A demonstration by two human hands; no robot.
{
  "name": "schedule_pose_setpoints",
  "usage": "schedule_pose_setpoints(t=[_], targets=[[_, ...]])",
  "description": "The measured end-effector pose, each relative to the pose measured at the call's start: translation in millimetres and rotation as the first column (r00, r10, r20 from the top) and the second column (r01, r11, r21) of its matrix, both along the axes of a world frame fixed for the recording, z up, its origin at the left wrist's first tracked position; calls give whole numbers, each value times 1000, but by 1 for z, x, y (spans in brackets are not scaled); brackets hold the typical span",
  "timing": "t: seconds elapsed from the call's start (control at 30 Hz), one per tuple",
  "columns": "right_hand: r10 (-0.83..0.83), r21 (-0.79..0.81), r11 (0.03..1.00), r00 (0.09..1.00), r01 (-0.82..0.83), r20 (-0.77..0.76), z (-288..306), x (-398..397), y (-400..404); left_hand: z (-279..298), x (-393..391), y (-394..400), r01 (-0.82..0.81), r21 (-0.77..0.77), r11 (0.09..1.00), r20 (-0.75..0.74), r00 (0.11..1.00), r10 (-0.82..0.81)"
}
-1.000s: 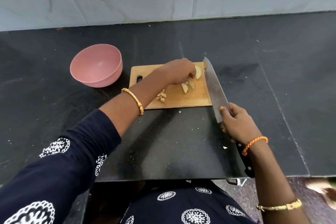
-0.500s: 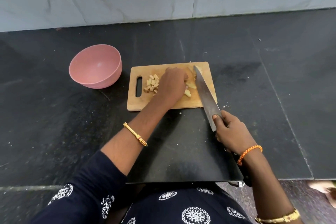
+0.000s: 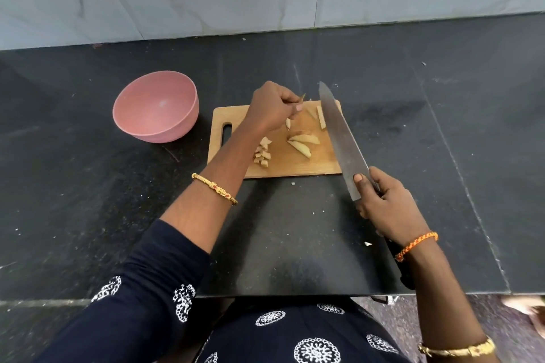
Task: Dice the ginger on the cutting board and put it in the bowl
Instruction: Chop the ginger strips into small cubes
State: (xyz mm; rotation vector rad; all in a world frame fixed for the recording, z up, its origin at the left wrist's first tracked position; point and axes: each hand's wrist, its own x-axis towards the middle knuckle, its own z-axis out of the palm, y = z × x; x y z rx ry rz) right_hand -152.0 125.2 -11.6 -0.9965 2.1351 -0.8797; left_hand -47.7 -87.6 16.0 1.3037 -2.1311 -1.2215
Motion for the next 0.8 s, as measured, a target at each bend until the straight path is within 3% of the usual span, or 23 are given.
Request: schedule_pose_setpoints(t=[0.13,0.27,0.43,0.6,0.8], targets=[[-59,13,998,997,59,41,-9,0,3,-2,-3,7,222,-185,957,263,950,-169],[-74,13,997,996,73,56,-12,1,5,-2,-12,8,432,-127,893,471,819,-329],[-102,14,995,992,102,73,-16,1,6,-2,-5,8,516,-80,853,489,766,-417],[-103,17,995,992,102,70,-18,3,8,-18,-4,16,476,-209,854,452,822,-347],[-104,17,994,993,103,52,-17,7,11,-27,-1,22,495,-213,842,520,787,-331]])
